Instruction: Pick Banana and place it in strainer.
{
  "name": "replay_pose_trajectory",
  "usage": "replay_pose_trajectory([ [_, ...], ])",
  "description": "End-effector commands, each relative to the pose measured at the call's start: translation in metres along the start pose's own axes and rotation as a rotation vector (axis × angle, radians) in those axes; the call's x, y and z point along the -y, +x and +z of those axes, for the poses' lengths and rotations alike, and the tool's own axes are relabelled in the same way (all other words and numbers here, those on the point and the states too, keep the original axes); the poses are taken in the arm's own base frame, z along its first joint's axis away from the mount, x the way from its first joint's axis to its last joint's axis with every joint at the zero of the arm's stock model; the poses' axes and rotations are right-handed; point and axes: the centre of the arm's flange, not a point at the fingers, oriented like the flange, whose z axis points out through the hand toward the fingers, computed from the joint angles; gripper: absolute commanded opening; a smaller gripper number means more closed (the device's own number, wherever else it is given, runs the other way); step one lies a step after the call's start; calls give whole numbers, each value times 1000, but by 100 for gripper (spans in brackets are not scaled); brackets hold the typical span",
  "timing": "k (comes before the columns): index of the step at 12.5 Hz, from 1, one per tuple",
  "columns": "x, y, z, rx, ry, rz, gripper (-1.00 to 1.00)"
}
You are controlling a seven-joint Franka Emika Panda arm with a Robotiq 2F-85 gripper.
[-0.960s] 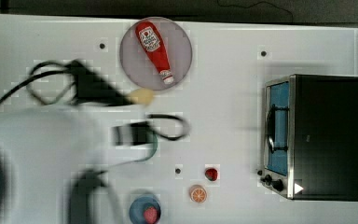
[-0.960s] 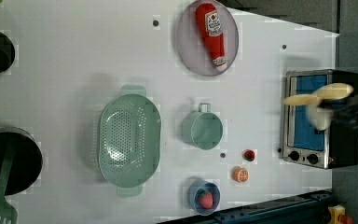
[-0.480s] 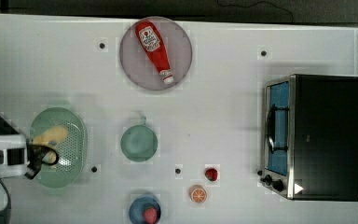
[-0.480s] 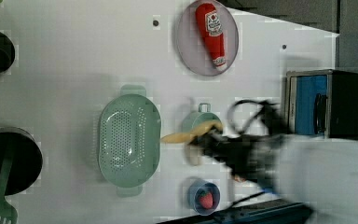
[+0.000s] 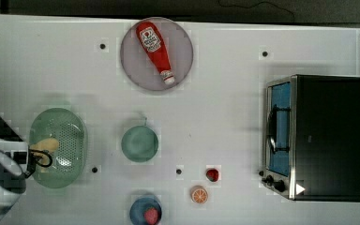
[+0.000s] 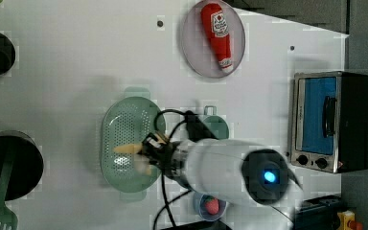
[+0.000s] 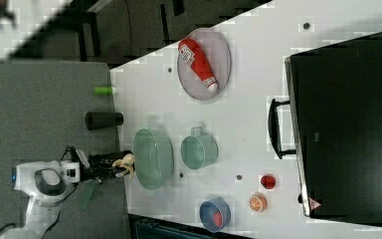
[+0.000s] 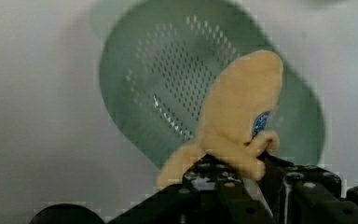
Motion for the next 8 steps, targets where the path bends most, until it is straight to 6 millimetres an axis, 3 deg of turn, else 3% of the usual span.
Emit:
replay_pose_trajectory([
  [1, -6, 27, 9, -30, 43, 111, -32],
  [3, -8, 33, 13, -33, 43, 121, 14],
  [6, -7, 35, 2, -44, 66, 125, 82],
  [7, -7, 39, -9, -57, 86, 132, 100],
  [8, -8, 47, -25, -76, 112, 145, 100],
])
